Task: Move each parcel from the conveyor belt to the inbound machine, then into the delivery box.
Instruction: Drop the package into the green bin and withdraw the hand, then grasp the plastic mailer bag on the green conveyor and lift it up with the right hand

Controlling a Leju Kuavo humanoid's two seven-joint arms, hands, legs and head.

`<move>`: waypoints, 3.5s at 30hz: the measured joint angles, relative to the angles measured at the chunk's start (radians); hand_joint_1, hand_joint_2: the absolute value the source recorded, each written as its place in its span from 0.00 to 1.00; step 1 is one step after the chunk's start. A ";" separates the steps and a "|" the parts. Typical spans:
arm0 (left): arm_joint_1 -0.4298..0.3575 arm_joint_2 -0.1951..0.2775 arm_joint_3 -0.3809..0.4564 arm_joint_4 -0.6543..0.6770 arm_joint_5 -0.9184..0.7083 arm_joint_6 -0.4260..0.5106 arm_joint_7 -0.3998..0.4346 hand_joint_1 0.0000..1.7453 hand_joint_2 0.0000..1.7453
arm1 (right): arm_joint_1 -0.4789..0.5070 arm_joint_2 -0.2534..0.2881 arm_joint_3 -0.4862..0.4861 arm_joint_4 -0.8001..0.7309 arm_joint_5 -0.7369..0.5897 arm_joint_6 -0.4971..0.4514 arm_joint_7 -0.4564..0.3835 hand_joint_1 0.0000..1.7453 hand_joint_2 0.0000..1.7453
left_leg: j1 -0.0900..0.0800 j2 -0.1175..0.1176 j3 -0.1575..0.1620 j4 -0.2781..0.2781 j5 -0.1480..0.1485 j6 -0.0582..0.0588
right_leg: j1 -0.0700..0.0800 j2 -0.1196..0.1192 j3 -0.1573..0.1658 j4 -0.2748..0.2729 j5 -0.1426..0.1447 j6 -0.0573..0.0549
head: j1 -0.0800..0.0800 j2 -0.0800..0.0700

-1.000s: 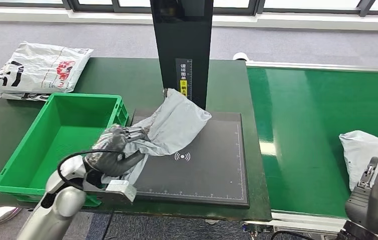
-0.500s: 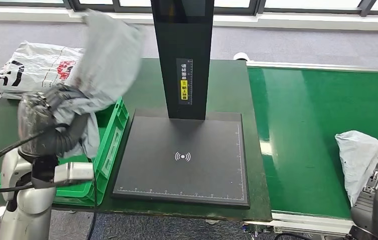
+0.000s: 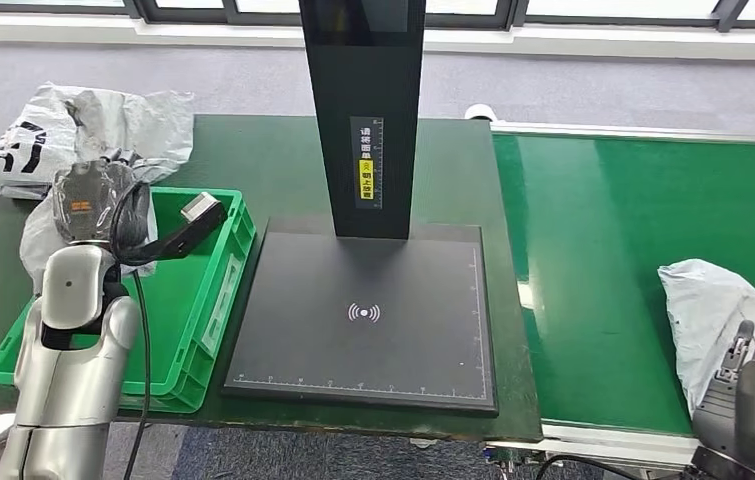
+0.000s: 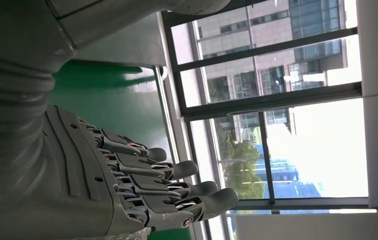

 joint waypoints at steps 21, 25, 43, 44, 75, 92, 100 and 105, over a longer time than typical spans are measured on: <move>-0.141 0.063 0.033 0.520 0.002 -0.117 -0.057 0.00 0.00 | -0.020 0.010 -0.029 0.011 -0.008 0.030 0.008 0.00 1.00 | 0.000 0.001 -0.003 0.000 0.000 0.000 | 0.000 0.000 -0.002 0.000 0.000 0.000 | 0.000 0.000; -0.142 0.062 0.033 0.518 0.002 -0.119 -0.057 0.00 0.00 | -0.029 0.011 -0.033 0.016 -0.005 0.032 0.008 0.00 1.00 | 0.000 0.001 -0.003 0.000 0.000 0.000 | 0.000 0.001 -0.002 0.000 0.000 0.000 | 0.000 0.000; -0.128 0.050 0.061 0.416 0.004 -0.117 -0.033 0.00 0.00 | -0.051 0.013 -0.035 0.042 0.017 0.036 0.023 0.00 1.00 | 0.000 0.000 -0.003 0.000 0.000 0.000 | 0.000 0.000 -0.002 0.000 0.000 0.000 | 0.000 0.000; -0.128 0.049 0.063 0.414 0.004 -0.117 -0.033 0.00 0.00 | -0.051 0.013 -0.035 0.043 0.017 0.036 0.023 0.00 1.00 | 0.000 0.000 -0.003 0.000 0.000 0.000 | 0.000 0.000 -0.002 0.000 0.000 0.000 | 0.000 0.000; 0.060 -0.167 0.047 -0.161 1.725 -0.325 -0.299 0.00 1.00 | -0.601 -0.457 -0.071 1.031 1.010 0.006 0.504 0.00 1.00 | -0.002 -0.003 -0.010 0.004 0.005 0.008 | -0.002 -0.003 -0.006 -0.002 0.007 0.007 | 0.000 0.000; 0.086 -0.211 -0.083 -0.176 1.717 -0.384 -0.341 0.00 1.00 | -0.681 -0.560 -0.071 1.523 1.214 0.144 0.566 0.00 1.00 | -0.001 -0.003 -0.012 0.004 0.005 0.008 | -0.002 -0.002 -0.008 -0.002 0.007 0.008 | 0.000 0.000; 0.065 -0.214 -0.090 -0.120 1.710 -0.410 -0.382 0.00 1.00 | -0.660 -0.551 -0.089 1.592 1.115 0.329 0.302 0.00 1.00 | 0.009 0.015 -0.007 0.005 0.000 0.004 | 0.010 0.013 0.002 -0.011 0.013 0.003 | 0.000 0.000; 0.060 -0.209 -0.091 -0.111 1.704 -0.400 -0.389 0.00 1.00 | -0.668 -0.535 -0.095 1.598 1.076 0.367 0.247 0.00 1.00 | 0.019 0.035 -0.001 0.005 -0.007 -0.001 | 0.018 0.033 0.010 -0.015 0.016 -0.001 | 0.000 0.000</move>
